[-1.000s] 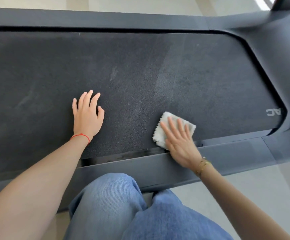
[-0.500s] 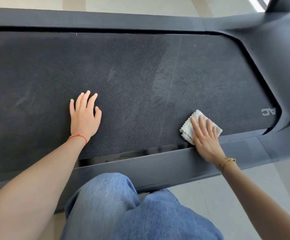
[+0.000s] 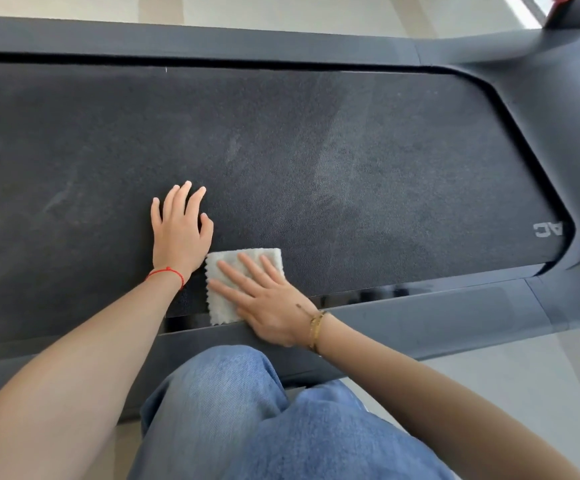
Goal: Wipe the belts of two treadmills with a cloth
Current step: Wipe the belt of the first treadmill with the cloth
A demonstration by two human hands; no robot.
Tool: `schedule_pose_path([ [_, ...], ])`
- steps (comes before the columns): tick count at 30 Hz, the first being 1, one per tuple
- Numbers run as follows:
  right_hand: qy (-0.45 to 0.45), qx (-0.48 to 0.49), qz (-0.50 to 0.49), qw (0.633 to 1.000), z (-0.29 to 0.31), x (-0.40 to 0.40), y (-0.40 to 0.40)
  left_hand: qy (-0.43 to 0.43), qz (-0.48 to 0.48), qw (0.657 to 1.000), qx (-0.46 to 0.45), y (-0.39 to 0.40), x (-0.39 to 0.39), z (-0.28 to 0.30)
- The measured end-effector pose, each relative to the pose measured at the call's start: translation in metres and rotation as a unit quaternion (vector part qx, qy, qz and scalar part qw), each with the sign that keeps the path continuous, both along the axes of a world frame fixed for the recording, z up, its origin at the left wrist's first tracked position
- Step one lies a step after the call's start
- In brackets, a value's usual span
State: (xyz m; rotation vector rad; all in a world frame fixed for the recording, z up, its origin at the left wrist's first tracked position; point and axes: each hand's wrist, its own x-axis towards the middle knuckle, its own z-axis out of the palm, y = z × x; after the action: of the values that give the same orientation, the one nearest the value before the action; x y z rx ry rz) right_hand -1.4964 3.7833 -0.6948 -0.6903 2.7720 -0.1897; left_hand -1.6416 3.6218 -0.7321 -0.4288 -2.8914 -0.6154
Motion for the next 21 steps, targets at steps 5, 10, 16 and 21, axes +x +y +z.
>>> schedule_pose_path([
  [5, 0.003, -0.007, 0.01, 1.0, 0.002, -0.006, -0.009, 0.005, -0.004, 1.0, 0.002, -0.002, -0.002, 0.001],
  [10, 0.002, -0.011, -0.069, 0.998, 0.001, 0.018, 0.044, -0.004, -0.002, 1.0, 0.007, -0.002, 0.0, 0.003],
  [16, -0.015, 0.007, -0.223, 0.975, 0.003, 0.022, 0.124, -0.008, 0.001, 1.0, -0.004, 0.0, 0.001, 0.004],
  [21, -0.02, -0.018, -0.304, 0.952, 0.001, -0.043, 0.151, -0.042, 0.054, 0.997, -0.037, 0.021, -0.005, 0.01],
])
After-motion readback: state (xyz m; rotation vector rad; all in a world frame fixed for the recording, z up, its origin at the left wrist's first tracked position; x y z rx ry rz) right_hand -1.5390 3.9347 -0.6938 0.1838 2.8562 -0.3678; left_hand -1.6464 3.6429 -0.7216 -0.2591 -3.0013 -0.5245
